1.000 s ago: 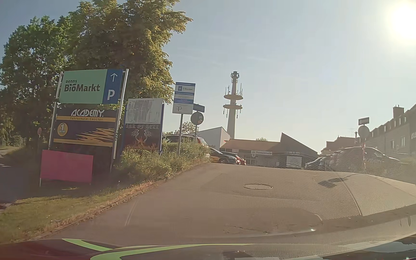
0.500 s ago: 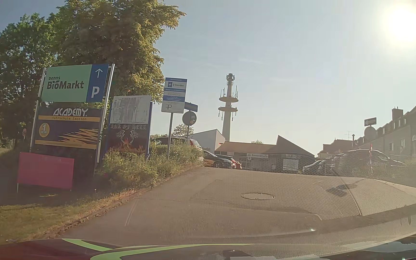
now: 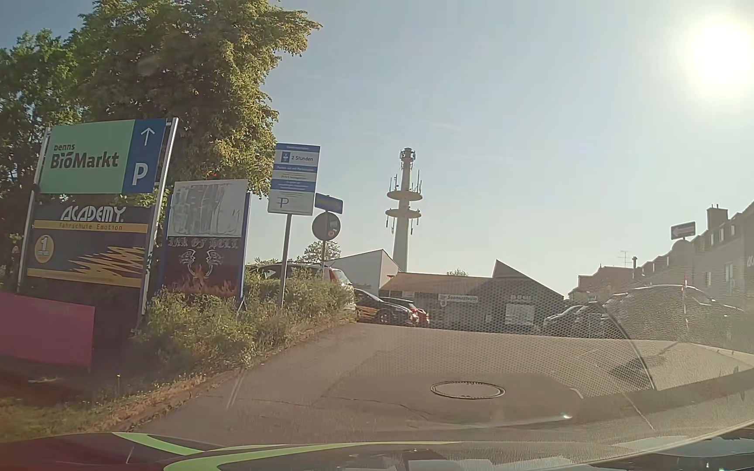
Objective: Follow the waypoints while adhering to traffic rules and regulations
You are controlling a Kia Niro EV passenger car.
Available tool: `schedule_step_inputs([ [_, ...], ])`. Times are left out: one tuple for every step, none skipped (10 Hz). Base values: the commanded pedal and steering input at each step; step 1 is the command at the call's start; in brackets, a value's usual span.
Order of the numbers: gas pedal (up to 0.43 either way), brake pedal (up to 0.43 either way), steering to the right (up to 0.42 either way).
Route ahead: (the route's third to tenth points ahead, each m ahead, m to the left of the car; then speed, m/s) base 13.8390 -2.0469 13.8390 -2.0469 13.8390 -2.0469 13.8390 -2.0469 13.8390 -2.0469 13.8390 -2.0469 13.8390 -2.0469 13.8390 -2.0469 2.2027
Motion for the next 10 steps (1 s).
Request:
schedule_step_inputs([
  [0.15,0.0,0.061],
  [0.157,0.0,0.056],
  [0.169,0.0,0.053],
  [0.169,0.0,0.051],
  [0.169,0.0,0.051],
  [0.169,0.0,0.049],
  [0.197,0.0,0.043],
  [0.228,0.0,0.033],
  [0.228,0.0,0.028],
  [0.228,0.0,0.025],
])
